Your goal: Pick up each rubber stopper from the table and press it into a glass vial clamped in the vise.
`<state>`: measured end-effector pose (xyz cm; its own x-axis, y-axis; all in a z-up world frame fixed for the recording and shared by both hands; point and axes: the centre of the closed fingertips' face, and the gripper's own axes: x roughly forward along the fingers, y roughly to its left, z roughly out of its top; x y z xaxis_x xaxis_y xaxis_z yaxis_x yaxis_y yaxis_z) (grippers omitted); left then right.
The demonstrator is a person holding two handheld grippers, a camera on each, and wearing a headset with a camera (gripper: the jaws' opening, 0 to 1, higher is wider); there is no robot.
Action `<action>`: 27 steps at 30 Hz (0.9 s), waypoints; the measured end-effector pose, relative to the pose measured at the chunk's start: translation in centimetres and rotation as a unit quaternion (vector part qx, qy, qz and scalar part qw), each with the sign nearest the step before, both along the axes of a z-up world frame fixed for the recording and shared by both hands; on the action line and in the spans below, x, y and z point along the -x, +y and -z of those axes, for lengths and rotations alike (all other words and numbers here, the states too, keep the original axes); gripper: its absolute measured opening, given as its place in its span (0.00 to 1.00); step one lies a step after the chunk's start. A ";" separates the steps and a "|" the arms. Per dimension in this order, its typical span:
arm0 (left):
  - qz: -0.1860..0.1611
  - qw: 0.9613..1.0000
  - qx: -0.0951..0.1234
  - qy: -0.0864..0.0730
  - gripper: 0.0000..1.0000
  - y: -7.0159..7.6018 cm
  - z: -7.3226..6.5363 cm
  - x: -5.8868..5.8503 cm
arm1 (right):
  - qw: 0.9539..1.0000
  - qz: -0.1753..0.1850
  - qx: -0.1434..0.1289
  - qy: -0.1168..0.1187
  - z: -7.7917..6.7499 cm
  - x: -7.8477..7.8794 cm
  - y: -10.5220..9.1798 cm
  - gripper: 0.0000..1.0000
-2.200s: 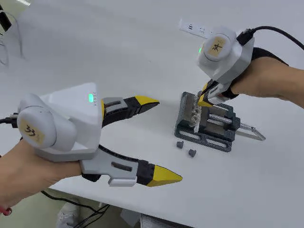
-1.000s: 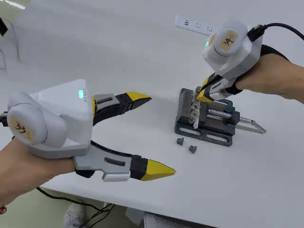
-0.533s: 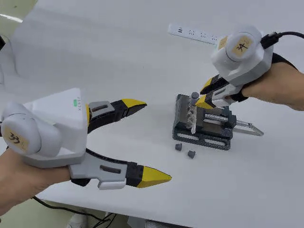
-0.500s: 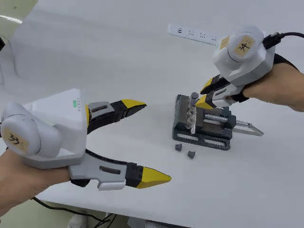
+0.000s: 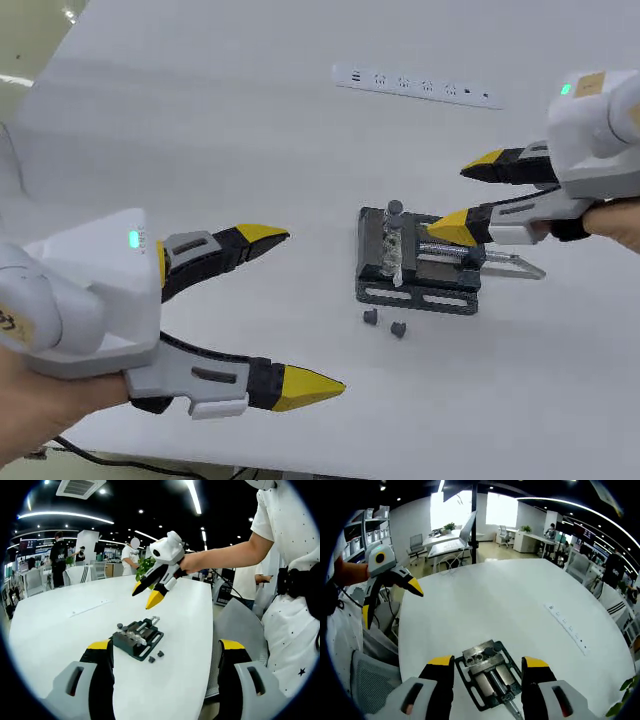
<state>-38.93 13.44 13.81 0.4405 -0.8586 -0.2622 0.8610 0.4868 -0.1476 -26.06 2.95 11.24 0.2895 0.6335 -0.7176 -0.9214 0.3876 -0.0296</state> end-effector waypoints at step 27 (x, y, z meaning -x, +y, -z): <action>0.041 0.999 -0.035 0.010 0.90 -1.1 0.6 -0.1 | 0.987 0.060 -0.150 -0.006 1.9 7.8 -3.3 0.85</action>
<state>-38.82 12.37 13.25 0.3640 -0.8710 -0.3301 0.8954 0.4248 -0.1335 -33.85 -0.33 9.36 0.3825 0.7778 -0.4987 -0.8687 0.4866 0.0926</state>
